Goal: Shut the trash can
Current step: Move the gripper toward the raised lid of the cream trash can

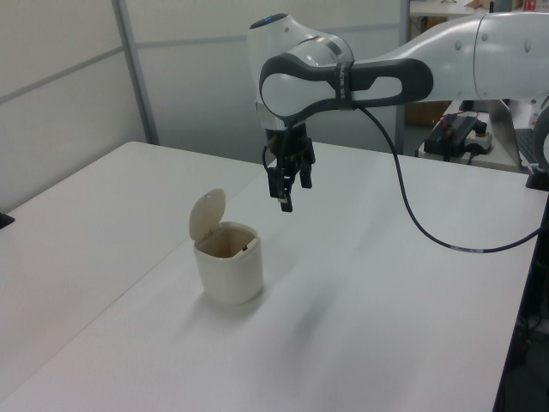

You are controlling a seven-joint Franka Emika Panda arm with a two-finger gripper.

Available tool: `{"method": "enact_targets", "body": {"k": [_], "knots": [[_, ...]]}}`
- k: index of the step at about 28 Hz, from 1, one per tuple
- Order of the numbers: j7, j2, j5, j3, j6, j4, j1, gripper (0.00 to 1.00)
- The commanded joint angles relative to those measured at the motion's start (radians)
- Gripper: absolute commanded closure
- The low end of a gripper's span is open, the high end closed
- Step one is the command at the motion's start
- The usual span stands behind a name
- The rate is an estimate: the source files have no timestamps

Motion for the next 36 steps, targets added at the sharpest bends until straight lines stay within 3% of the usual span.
{"method": "enact_targets", "body": {"k": [1, 3, 5, 7, 12, 15, 18, 29, 36], "knots": [[-0.024, -0.021, -0.009, -0.015, 0.01, -0.007, -0.003, 0.4], [-0.017, -0.02, -0.013, -0.012, 0.037, -0.007, 0.0, 0.69], [0.005, -0.023, -0.009, -0.012, 0.052, -0.007, 0.001, 0.81], [0.058, -0.023, -0.006, -0.004, 0.069, 0.001, 0.001, 1.0], [0.146, -0.018, 0.033, -0.001, 0.165, 0.025, 0.006, 1.0], [0.175, -0.007, 0.105, 0.004, 0.311, 0.025, 0.007, 1.0], [0.226, 0.019, 0.142, 0.013, 0.463, 0.024, 0.01, 1.0], [0.355, 0.123, 0.134, 0.016, 0.817, 0.024, 0.055, 1.0], [0.352, 0.145, 0.108, 0.016, 0.847, 0.022, 0.067, 1.0]]}}
